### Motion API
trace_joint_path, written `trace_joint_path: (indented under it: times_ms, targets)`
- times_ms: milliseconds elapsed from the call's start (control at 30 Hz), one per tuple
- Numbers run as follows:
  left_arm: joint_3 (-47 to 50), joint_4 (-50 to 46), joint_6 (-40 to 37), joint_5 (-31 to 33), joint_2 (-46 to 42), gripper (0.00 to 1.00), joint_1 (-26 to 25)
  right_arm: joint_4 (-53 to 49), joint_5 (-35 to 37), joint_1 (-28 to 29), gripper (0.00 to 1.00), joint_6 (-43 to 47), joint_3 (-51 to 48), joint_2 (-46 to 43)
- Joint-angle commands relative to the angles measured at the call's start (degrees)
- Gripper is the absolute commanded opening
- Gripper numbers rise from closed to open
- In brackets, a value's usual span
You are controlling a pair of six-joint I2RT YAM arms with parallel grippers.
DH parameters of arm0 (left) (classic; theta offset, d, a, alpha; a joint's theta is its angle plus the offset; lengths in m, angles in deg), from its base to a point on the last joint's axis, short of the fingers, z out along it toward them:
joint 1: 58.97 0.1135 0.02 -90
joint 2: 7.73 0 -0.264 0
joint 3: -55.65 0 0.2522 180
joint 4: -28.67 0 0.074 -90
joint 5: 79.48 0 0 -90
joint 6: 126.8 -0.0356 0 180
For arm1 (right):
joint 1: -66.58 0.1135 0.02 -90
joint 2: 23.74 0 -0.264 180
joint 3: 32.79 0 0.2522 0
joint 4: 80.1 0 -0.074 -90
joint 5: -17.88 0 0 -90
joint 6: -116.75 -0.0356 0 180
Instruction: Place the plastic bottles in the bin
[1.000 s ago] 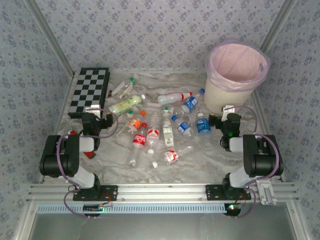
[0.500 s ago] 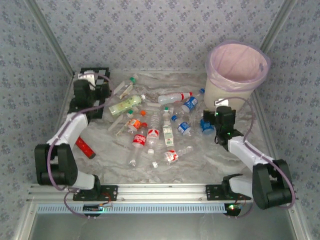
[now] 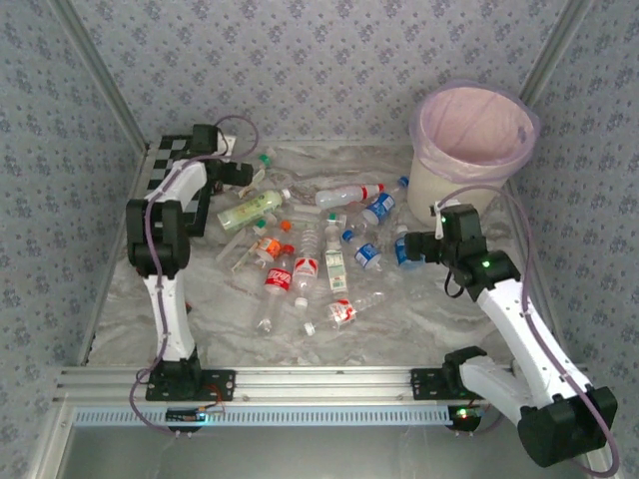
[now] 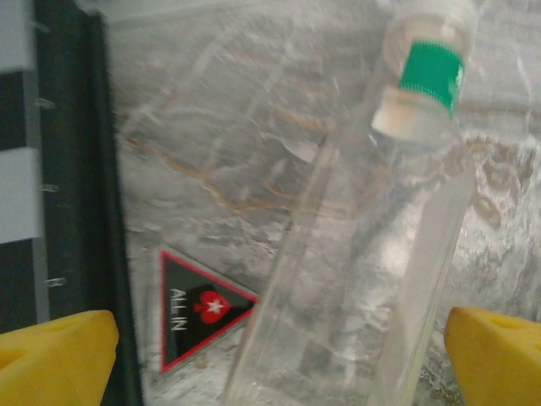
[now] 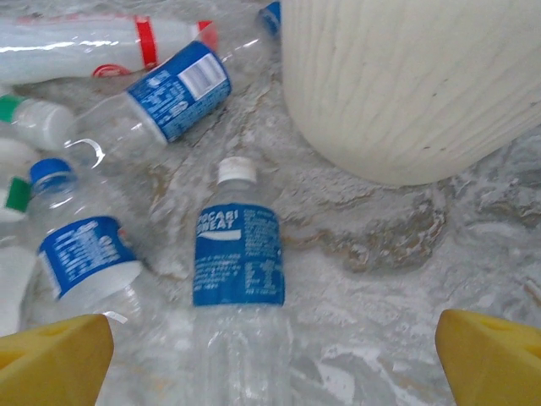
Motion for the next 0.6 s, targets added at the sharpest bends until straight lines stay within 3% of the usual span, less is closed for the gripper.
trace_joint_path:
  times_ms: [0,200,467,567]
  targets:
    - [-9.7,-10.2,-3.8,-2.2,3.2,0.99,-1.1,-9.9,-3.4,0.4,1.0,-0.5,4.1,0.9]
    - [-18.2,-16.8,-4.8,1.7,9.9,0.99,-1.9,-12.3,-4.2,1.3,1.0,-0.8,8.3,1.8]
    - [-18.7,-21.2,-6.8,1.9,11.1,0.97,-3.3,-14.5,-4.0,1.6,1.0,-1.3,12.6,2.4]
    - [-17.8,-21.4,-6.4,3.2,11.2,0.88,-3.4,-14.6,-2.4,1.8,1.0,-1.4,13.6,3.6]
